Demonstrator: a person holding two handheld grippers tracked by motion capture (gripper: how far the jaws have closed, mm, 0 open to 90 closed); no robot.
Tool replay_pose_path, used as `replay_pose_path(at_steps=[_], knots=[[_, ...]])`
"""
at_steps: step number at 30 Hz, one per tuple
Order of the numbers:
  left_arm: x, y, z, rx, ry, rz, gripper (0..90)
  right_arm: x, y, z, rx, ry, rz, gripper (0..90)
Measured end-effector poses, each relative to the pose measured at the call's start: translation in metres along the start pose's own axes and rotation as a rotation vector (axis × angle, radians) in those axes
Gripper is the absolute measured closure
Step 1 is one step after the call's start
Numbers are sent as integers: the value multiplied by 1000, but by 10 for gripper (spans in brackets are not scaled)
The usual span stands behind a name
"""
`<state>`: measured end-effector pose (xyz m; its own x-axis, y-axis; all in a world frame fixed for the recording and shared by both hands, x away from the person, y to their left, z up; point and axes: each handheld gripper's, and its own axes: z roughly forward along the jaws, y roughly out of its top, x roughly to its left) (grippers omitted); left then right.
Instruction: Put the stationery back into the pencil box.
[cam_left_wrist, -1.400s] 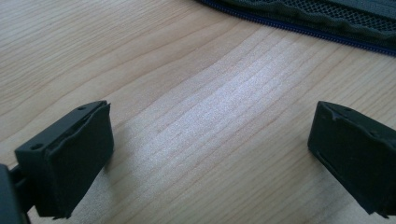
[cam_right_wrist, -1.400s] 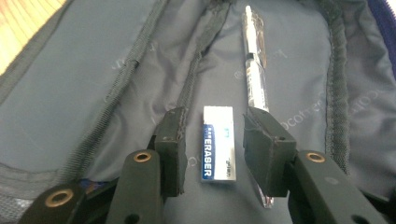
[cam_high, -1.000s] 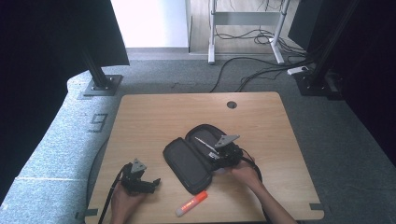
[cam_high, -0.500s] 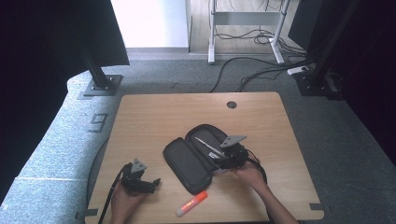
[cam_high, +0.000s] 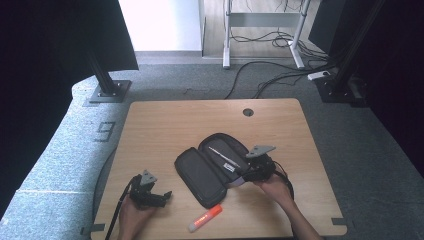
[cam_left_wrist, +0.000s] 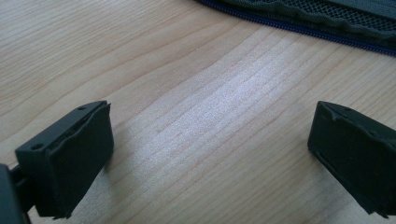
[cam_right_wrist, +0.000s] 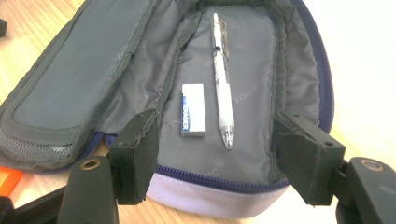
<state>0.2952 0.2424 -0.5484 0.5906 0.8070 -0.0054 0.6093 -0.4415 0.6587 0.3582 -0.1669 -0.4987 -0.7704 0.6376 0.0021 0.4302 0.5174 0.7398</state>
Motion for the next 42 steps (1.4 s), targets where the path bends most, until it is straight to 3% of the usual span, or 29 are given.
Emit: replay_pose_path(at_steps=[10,33,42], knots=[[0,0,0,0,0,0,1,2,-8,-9,9,-17,-18,309],[0,0,0,0,0,0,1,-12,-31,-20,6,-37,50,256],[0,0,0,0,0,0,1,-15,-42,-11,36,-32,69,263]])
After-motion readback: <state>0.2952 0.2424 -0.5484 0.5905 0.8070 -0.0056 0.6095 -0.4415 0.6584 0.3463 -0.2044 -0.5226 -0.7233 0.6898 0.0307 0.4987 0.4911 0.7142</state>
